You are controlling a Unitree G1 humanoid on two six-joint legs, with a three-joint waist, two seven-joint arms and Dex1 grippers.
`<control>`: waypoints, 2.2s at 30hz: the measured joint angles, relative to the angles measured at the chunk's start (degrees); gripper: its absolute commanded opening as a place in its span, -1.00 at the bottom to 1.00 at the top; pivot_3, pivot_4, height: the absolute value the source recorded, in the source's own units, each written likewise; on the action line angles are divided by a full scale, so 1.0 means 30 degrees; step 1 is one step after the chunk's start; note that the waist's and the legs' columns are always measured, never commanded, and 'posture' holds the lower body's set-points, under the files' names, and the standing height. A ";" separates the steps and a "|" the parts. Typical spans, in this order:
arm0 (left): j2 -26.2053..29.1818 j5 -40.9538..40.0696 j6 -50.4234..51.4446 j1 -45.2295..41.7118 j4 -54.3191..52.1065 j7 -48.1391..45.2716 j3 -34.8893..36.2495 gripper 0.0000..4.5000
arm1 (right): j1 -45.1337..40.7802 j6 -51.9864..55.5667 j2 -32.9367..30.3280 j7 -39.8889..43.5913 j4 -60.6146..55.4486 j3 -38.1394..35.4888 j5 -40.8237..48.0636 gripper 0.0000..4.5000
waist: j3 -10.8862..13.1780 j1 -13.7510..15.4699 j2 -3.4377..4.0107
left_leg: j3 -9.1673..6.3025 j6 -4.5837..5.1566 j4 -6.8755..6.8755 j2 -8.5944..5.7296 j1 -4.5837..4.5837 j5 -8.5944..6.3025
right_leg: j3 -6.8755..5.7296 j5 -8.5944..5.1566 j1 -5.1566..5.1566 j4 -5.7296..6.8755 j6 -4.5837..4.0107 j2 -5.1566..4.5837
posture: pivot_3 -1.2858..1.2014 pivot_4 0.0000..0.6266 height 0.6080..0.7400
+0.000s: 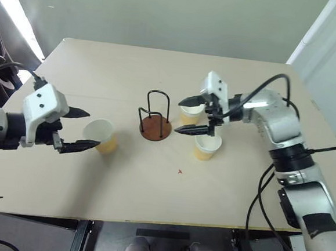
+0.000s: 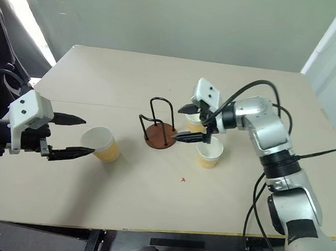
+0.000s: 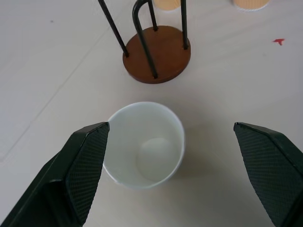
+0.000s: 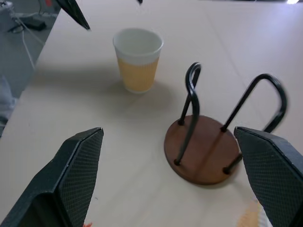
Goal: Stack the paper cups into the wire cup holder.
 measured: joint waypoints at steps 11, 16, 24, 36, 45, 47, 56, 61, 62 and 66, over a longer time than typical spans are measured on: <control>0.0001 -0.1012 0.1613 0.0753 -0.1969 0.0502 0.1597 0.99 | -0.1695 -0.3622 0.2981 -0.0387 0.5970 0.0269 -0.2302 1.00 | 0.0000 0.0019 -0.0001 | 0.0021 -0.0042 -0.0069 0.0011 0.0003 0.0006 | -0.0006 0.0019 -0.0024 0.0031 -0.0050 0.0002 | 0.03 -0.52 1.00; 0.0011 -0.1292 0.2175 0.0825 -0.2494 0.0580 0.1629 1.00 | -0.2075 -0.4690 0.4179 -0.0481 0.7758 0.0275 -0.2984 0.75 | 0.0000 0.0030 -0.0001 | 0.0019 -0.0065 -0.0076 0.0017 -0.0009 0.0004 | -0.0013 0.0020 -0.0028 0.0023 -0.0057 0.0003 | 0.03 -0.52 1.00; 0.0089 -0.1646 0.2673 0.0824 -0.2908 0.0770 0.1635 1.00 | -0.2354 -0.5818 0.4795 -0.0753 0.9318 0.0229 -0.3655 -0.54 | 0.0000 0.0035 0.0000 | 0.0017 -0.0104 -0.0076 0.0019 -0.0011 0.0002 | -0.0017 0.0025 -0.0027 0.0025 -0.0066 0.0002 | 0.03 -0.52 1.00; 0.0106 -0.2626 0.2616 0.0772 -0.2692 -0.0622 0.2078 1.00 | -0.2079 -0.4507 0.2931 0.2592 0.6689 -0.0104 -0.2586 -0.99 | 0.0002 0.0036 0.0003 | 0.0088 -0.0139 -0.0076 0.0017 -0.0061 0.0004 | -0.0039 0.0026 -0.0042 0.0004 -0.0071 0.0007 | 0.03 -0.52 1.00; 0.0231 -0.3288 0.2177 0.2457 -0.3219 -0.3428 0.2109 1.00 | 0.2353 -0.1457 -0.1352 0.6496 -0.1882 -0.0084 0.0125 -0.99 | -0.0002 0.0018 -0.0005 | 0.0153 -0.0152 -0.0051 0.0011 -0.0043 0.0017 | -0.0042 0.0027 0.0000 0.0013 -0.0069 0.0019 | 0.03 -0.52 1.00; 0.0233 -0.3255 0.1921 0.2751 -0.3460 -0.3694 0.1552 1.00 | 0.3316 -0.1432 -0.2156 0.6935 -0.3369 -0.0088 0.0668 -0.99 | -0.0003 0.0002 -0.0005 | 0.0156 -0.0149 -0.0050 0.0018 0.0000 0.0019 | -0.0041 0.0026 0.0035 0.0009 -0.0069 0.0030 | 0.03 -0.52 1.00; 0.0228 -0.3278 0.1862 0.2445 -0.4096 -0.3499 -0.0305 1.00 | 0.5009 -0.2749 -0.2846 0.7198 -0.5037 -0.0009 0.1284 -0.99 | -0.0006 -0.0109 -0.0012 | 0.0171 -0.0135 -0.0040 0.0093 0.0142 0.0010 | -0.0010 0.0020 0.0111 0.0000 -0.0079 0.0081 | 0.03 -0.52 1.00; 0.0227 -0.3282 0.1866 0.2121 -0.4205 -0.3205 -0.1121 1.00 | 0.5083 -0.3583 -0.2900 0.7254 -0.4792 0.0268 0.1286 -0.88 | -0.0007 -0.0095 -0.0014 | 0.0159 -0.0130 -0.0039 0.0095 0.0129 0.0006 | -0.0009 0.0021 0.0111 -0.0001 -0.0079 0.0082 | 0.03 -0.52 1.00; 0.0228 -0.3279 0.1865 0.2047 -0.4200 -0.3159 -0.1128 1.00 | 0.5082 -0.3587 -0.2932 0.7255 -0.4727 0.0344 0.1295 -0.76 | -0.0007 -0.0092 -0.0014 | 0.0160 -0.0131 -0.0039 0.0095 0.0128 0.0006 | -0.0009 0.0021 0.0111 -0.0001 -0.0079 0.0082 | 0.03 -0.52 1.00; 0.0230 -0.3254 0.1864 0.1968 -0.4086 -0.3075 -0.1174 1.00 | 0.5079 -0.3503 -0.3171 0.7268 -0.4605 0.0637 0.1357 -0.21 | -0.0007 -0.0090 -0.0013 | 0.0163 -0.0131 -0.0045 0.0096 0.0125 0.0007 | -0.0010 0.0021 0.0111 0.0000 -0.0079 0.0083 | 0.03 -0.52 1.00</control>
